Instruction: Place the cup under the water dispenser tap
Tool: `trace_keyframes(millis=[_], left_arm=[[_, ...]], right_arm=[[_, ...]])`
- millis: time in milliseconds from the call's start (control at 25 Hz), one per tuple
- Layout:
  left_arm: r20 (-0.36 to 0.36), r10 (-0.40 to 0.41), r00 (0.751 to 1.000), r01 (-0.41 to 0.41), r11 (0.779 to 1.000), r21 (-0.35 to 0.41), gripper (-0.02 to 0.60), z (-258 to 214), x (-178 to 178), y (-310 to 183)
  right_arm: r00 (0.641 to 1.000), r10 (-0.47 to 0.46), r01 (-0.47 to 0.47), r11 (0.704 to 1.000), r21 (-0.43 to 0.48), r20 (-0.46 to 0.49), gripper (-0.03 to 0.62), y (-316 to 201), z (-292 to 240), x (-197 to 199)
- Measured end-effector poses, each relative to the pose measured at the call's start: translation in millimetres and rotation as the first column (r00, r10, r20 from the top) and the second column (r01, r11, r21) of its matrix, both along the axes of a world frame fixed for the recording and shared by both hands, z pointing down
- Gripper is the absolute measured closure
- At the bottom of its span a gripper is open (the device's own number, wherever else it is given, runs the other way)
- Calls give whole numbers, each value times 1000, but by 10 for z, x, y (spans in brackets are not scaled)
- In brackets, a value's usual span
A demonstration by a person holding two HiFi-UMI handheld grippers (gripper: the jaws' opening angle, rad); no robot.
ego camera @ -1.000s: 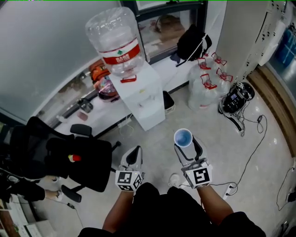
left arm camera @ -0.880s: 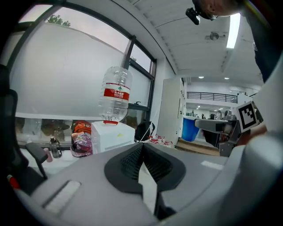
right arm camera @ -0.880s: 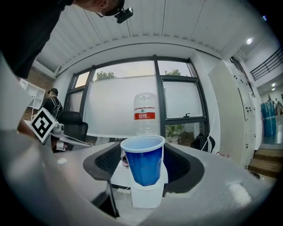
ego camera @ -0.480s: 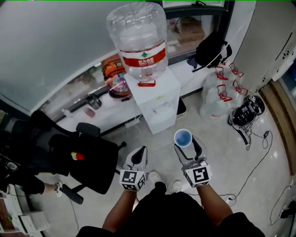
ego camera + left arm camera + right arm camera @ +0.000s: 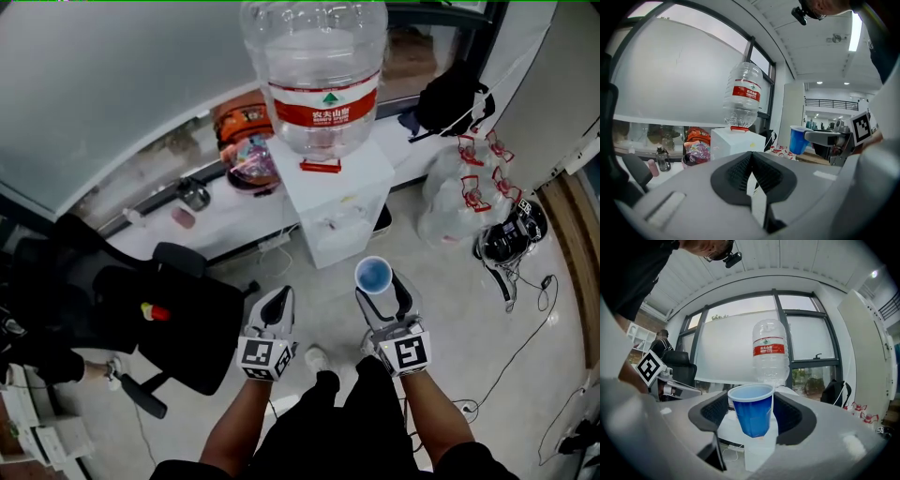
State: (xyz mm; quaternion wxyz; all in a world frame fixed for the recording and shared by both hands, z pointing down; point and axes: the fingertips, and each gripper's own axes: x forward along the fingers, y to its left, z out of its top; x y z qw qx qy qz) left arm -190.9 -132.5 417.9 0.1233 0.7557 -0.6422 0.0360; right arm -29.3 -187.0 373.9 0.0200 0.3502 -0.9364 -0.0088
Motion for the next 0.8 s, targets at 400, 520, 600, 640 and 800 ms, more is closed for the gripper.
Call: trace_keyframes(millis=[400, 520, 600, 640, 800], left_arm=[[5, -34, 999, 34, 999, 17, 566, 393, 2, -225], [17, -68, 998, 68, 998, 11, 566, 671, -85, -340], [24, -87, 996, 86, 996, 6, 566, 897, -150, -374], [12, -97, 995, 97, 995, 10, 566, 975, -175, -403], [-29, -131, 991, 132, 991, 35, 566, 1244, -262, -515]], right_arm=[[994, -86, 80, 993, -82, -74, 293, -374, 794, -212], [992, -107, 102, 992, -81, -62, 293, -562, 1042, -314], [993, -110, 105, 990, -89, -47, 295, -662, 1235, -349], [993, -111, 106, 990, -93, -46, 295, -717, 1336, -362], [991, -125, 120, 988, -92, -44, 304, -937, 1741, -452]])
